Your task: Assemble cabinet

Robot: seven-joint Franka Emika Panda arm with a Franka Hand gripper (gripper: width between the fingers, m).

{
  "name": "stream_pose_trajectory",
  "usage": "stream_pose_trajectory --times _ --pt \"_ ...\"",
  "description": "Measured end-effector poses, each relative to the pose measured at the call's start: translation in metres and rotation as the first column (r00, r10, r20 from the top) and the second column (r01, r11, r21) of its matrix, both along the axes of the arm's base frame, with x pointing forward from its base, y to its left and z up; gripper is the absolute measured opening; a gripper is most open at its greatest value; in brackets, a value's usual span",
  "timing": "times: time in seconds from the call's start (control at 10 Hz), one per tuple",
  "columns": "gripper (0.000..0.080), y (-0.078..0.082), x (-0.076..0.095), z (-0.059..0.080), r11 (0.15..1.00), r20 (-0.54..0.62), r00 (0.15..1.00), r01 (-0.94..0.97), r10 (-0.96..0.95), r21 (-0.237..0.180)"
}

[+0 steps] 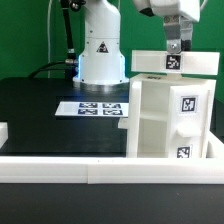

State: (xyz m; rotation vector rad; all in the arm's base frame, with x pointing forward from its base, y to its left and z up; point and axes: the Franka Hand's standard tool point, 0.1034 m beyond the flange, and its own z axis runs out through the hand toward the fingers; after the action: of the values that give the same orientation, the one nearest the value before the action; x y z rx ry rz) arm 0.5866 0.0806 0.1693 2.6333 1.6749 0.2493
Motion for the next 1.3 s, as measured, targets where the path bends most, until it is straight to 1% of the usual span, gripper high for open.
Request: stream_pose_trajectory --times 0.2,0.4,0.5,0.6,0.7,1.0,1.1,1.3 --pt "0.0797 -0.0007 -0.0005 -0.0079 1.000 0.000 1.000 0.003 -0.003 -0.004" --pt "0.0797 -0.0013 -0.0010 -0.0106 1.000 -0.003 1.000 0.017 -0.017 -0.005" --pt "0.0696 -0.0015 -0.0008 -0.0104 1.000 -0.003 1.000 0.023 -0.023 -0.005" --pt "0.0696 -0.0023 -0.0005 -0.0103 1.000 -0.003 1.000 0.025 -0.025 -0.004" --pt "0.0558 -0.0027 -0.0005 -0.0103 1.000 -0.003 1.000 0.027 -0.027 -0.004" --pt "0.0559 -0.0034 -0.0004 -0.0103 0.998 -0.006 0.998 0.069 -0.069 0.001" --pt "0.0559 -0.0034 -0.0004 -0.0103 0.993 -0.010 0.993 0.117 -0.117 0.008" --pt "0.0560 -0.0039 -0.0006 -0.0106 0.958 -0.027 0.958 0.287 -0.286 0.029"
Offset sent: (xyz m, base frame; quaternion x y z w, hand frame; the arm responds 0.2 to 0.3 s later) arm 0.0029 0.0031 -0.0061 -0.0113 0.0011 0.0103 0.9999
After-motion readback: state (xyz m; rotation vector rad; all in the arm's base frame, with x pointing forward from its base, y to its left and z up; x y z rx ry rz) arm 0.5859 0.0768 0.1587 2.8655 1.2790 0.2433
